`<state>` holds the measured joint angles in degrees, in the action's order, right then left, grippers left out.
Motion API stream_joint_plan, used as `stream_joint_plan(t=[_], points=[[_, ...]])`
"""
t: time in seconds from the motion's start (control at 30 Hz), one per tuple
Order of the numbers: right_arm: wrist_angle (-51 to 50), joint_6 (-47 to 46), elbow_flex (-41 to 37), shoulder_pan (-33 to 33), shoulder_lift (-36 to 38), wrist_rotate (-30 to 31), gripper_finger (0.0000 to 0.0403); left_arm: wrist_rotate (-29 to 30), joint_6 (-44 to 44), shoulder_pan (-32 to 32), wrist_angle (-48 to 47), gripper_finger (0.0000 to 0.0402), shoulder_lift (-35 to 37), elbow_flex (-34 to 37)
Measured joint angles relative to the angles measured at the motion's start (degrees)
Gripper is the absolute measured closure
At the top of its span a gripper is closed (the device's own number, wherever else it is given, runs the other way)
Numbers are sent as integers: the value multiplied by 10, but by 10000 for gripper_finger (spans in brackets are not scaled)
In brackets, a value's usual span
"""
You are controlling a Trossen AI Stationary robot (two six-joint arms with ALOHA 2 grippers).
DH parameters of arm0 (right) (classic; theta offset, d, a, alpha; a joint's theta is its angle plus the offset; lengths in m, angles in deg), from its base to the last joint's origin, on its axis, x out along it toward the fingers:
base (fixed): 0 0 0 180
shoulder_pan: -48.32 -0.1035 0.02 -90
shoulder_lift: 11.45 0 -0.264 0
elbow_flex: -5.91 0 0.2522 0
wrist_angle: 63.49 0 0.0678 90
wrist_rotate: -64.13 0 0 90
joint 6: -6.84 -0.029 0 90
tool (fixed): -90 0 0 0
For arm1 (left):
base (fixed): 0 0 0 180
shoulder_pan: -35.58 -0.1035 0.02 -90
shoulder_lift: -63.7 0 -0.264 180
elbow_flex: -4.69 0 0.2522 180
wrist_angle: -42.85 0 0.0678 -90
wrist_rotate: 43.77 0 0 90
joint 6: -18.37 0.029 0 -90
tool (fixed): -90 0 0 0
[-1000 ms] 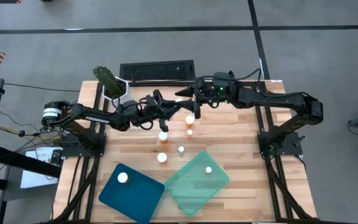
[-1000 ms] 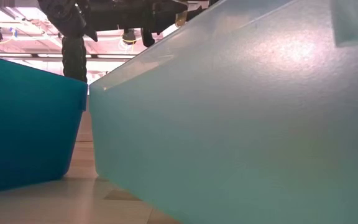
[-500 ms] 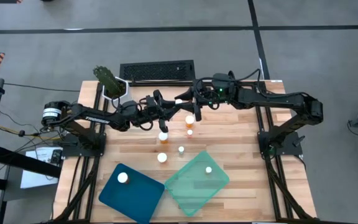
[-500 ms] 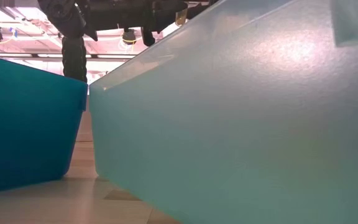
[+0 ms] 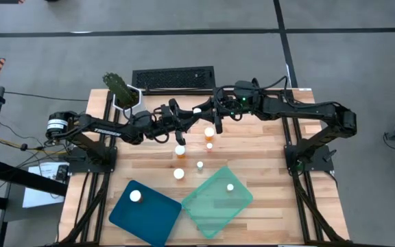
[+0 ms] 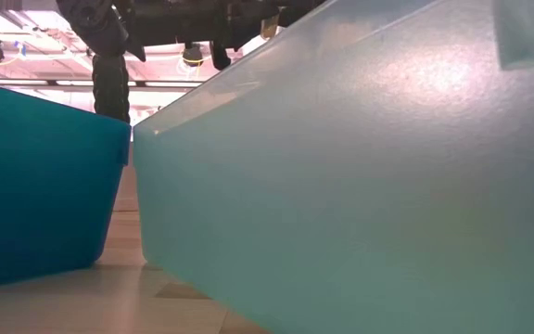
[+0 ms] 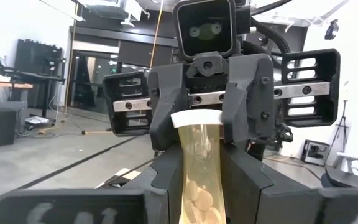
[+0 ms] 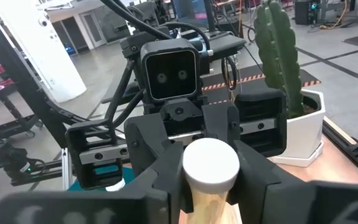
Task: Pick and place medicine bottles into bin by pill shape (circle, oval)
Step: Move the small yellow pill bottle to the top of the table
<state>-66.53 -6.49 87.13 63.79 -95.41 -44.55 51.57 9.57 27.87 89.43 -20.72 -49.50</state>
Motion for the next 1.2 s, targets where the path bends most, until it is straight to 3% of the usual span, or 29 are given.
stream_joint_plan(t=[0.23, 0.53, 0.7, 1.03, 1.2], points=[[-1, -3, 0, 1, 0, 0, 281, -2, -5, 0, -2, 310, 0, 0], [-1, -3, 0, 1, 0, 0, 283, -18, -18, 1, -7, 199, 0, 0], [0, -3, -1, 1, 0, -1, 283, -11, -19, 1, -13, 159, 0, 0], [-4, -1, -1, 12, 18, -9, 284, 12, -32, 1, -40, 134, 0, 0], [-65, 33, -1, 33, 39, -10, 284, 13, -33, 0, -65, 134, 1, 0]])
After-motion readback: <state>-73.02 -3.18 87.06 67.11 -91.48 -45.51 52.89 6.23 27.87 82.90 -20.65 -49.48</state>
